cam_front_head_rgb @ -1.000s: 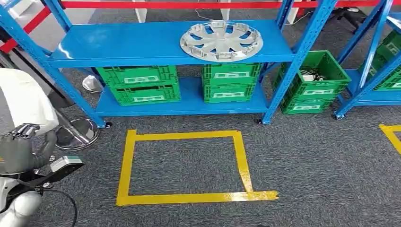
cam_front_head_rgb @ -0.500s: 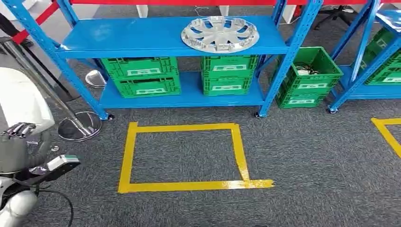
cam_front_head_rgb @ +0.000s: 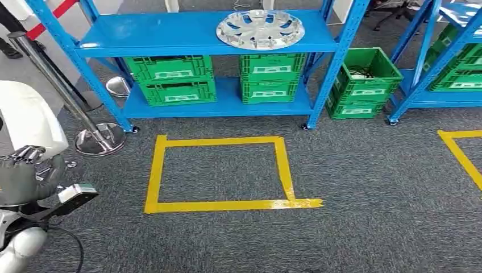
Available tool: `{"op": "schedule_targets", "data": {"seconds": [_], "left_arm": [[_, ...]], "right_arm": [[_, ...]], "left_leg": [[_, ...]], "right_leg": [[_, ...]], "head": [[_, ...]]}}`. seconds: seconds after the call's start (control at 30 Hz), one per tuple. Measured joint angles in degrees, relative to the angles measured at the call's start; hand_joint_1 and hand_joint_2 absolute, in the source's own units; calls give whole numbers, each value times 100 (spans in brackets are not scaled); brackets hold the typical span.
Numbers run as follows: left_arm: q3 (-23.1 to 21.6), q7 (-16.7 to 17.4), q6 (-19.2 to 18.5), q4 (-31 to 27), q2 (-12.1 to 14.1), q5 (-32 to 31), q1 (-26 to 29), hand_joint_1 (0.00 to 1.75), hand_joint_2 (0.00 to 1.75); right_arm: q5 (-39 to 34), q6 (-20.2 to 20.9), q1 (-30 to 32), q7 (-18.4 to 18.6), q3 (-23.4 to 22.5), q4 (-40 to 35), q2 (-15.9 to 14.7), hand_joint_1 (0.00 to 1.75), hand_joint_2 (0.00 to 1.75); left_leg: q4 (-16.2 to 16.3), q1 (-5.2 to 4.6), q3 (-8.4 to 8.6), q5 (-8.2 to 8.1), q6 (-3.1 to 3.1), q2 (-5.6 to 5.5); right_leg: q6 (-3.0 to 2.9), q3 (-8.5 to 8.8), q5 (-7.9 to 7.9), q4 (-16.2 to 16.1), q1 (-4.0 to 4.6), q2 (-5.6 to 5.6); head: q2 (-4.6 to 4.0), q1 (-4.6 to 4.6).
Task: Take the parts from the cabinet and place them on the table.
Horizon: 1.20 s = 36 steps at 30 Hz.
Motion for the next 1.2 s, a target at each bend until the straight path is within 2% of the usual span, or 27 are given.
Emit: {"op": "schedule_targets", "data": {"seconds": [0.03, 0.07, 0.13, 0.17, 0.2, 0.23, 0.27, 0.33, 0.37, 0.4, 0.5, 0.53, 0.57, 0.6, 0.67, 0.7, 0.73, 0.77, 0.83, 0.87, 0.9, 0.93, 1.0, 1.03, 1.1, 1.17, 1.2], "left_arm": [[-2, 0, 0, 0, 16, 17, 23, 175, 175], [-4, -2, 0, 0, 40, 35, 34, 175, 175], [-11, -11, 0, 0, 53, 68, 31, 175, 175], [-13, -13, -2, 0, 53, 81, 39, 175, 175], [-17, -22, -2, 2, 53, 83, 48, 175, 175], [-26, -22, -2, 5, 55, 81, 48, 175, 175], [-39, -28, -2, 5, 55, 83, 51, 175, 175], [-66, -31, -2, 5, 72, 87, 48, 175, 175], [-74, -31, -2, 5, 85, 107, 39, 175, 175], [-83, -39, 0, 2, 92, 142, 36, 175, 175], [-96, -57, 0, 2, 105, 173, 28, 175, 175], [-101, -59, 0, 5, 103, 175, 35, 175, 175], [-109, -63, 0, 4, 101, 175, 27, 175, 175], [-116, -66, 0, 5, 101, 206, 26, 175, 175], [-129, -66, -2, 5, 99, 271, 28, 175, 175], [-133, -66, -2, 5, 96, 271, 24, 175, 175], [-142, -72, -2, 5, 94, 271, 27, 175, 175], [-155, -72, -2, 5, 94, 271, 28, 175, 175], [-173, -72, -2, 5, 94, 271, 19, 175, 175], [-177, -72, -2, 5, 94, 269, 10, 175, 175], [-177, -72, 0, 5, 99, 271, -3, 175, 175], [-188, -74, 0, 5, 99, 269, -14, 175, 175], [-219, -77, 0, 5, 107, 260, -20, 175, 175], [-240, -77, 0, 5, 133, 273, -23, 175, 175], [-258, -72, -2, 5, 162, 313, -70, 175, 175], [-284, -72, -7, 7, 171, 347, -124, 175, 175], [-297, -70, -9, 9, 171, 354, -126, 175, 175]], "right_arm": [[0, 0, 8, 13, 0, 2, 18, 0, 0], [2, 0, 13, 20, 0, 0, 18, 0, 0], [46, 0, 56, 44, 0, -20, 24, 0, 0], [79, -2, 68, 76, 0, -48, 24, 0, 0], [92, -9, 79, 103, 0, -77, 24, 0, 0], [101, -9, 91, 124, 0, -109, 24, 0, 0], [101, -9, 101, 131, 0, -131, 24, 0, 0], [101, -9, 109, 140, 0, -166, 24, 0, 0], [107, -9, 118, 149, 0, -201, 24, 0, 0], [129, -11, 125, 164, 0, -236, 24, 0, 0], [171, -13, 159, 188, 0, -310, 26, 0, 0], [173, -13, 174, 190, 0, -321, 22, 0, 0], [171, -13, 183, 190, 0, -339, 22, 0, 0], [173, -13, 191, 197, 0, -359, 22, 0, 0], [190, -33, 211, 245, 0, -420, 11, 0, 0], [195, -33, 230, 278, 0, -466, 4, 0, 0], [197, -35, 255, 315, 0, -514, -2, 0, 0], [197, -37, 276, 332, 0, -560, -11, 0, 0], [199, -50, 316, 356, 0, -614, -28, 0, 0], [199, -52, 325, 358, 0, -649, -35, 0, 0], [199, -50, 326, 363, 0, -671, -35, 0, 0], [199, -50, 330, 367, 0, -693, -39, 0, 0], [199, -50, 366, 378, 0, -741, -44, 0, 0], [203, -44, 376, 391, 0, -767, -44, 0, 0], [212, -42, 378, 415, 0, -804, -48, 0, 0], [236, -42, 383, 426, 0, -831, -50, 0, 0], [236, -42, 386, 428, 0, -842, -50, 0, 0]], "left_leg": [[32, 24, -42, -84, -23, -20], [168, 19, -92, -396, -50, -24], [912, 24, -219, -1139, -100, -25], [1329, 25, -286, -1316, -116, -25], [1664, 26, -310, -1284, -126, -25], [1745, 26, -262, -1086, -123, -26], [1609, 25, -108, -863, -110, -27], [653, 14, 540, -602, -40, -31], [166, -2, 827, -766, 14, -32], [-54, -21, 942, -809, 29, -31], [-121, -43, 877, -817, 97, -30], [-189, 21, 862, -742, 158, -15], [-194, 18, 822, -700, 189, -7], [-189, 19, 768, -660, 231, -5], [-180, 13, 658, -584, 234, 0], [-171, 14, 603, -546, 227, 0], [-165, 15, 567, -518, 221, -1], [-156, 16, 539, -496, 211, -2], [-122, 17, 502, -475, 184, -5], [-94, 13, 489, -469, 168, -2], [-53, -25, 444, -467, 130, -2], [-51, -21, 414, -428, 87, -3], [-60, -3, 398, -379, 25, -3], [-45, -7, 387, -386, -3, -10], [372, 9, 212, -779, -63, -26], [1321, 26, -134, -1261, -104, -26], [1667, 26, -254, -1387, -111, -26]], "right_leg": [[-59, -51, 69, -15, -32, -35], [-128, -120, 132, -13, -27, -37], [-154, -262, 265, -8, -18, -66], [-159, -282, 328, -4, -8, -70], [-161, -376, 406, 17, 0, -70], [-156, -473, 457, 36, 7, -71], [-150, -558, 498, 68, 11, -73], [-131, -682, 546, 142, 15, -71], [-111, -729, 565, 170, 18, -70], [-75, -769, 596, 197, 40, -64], [24, -851, 703, 202, 31, -77], [58, -882, 672, 224, 43, -67], [111, -985, 495, 356, 37, -41], [154, -1121, 220, 708, 19, -39], [201, -1464, -240, 1635, -2, -39], [220, -1563, -356, 1957, -7, -41], [225, -1518, -325, 1969, -12, -41], [228, -1317, -174, 1718, -23, -41], [215, -688, 239, 695, -44, -41], [194, -417, 275, 198, -49, -36], [165, -336, 245, 85, -35, -25], [107, -373, 281, 118, -33, -26], [54, -414, 312, 148, -7, -23], [-14, -428, 365, 102, -44, -32], [-98, -465, 419, 97, -52, -42], [-132, -513, 452, 100, -32, -57], [-131, -538, 465, 106, -27, -57]], "head": [[0, 5], [0, -18], [0, -48], [0, -59], [0, -55], [0, -57], [0, -55], [0, -57], [0, -52], [0, -48], [0, -52], [0, -50], [0, -46], [0, -2], [0, -2], [0, 7], [0, 4], [0, 4], [0, 4], [0, 4], [0, 4], [0, -13], [0, -4], [0, 0], [0, -39], [0, -37], [0, -42]]}}
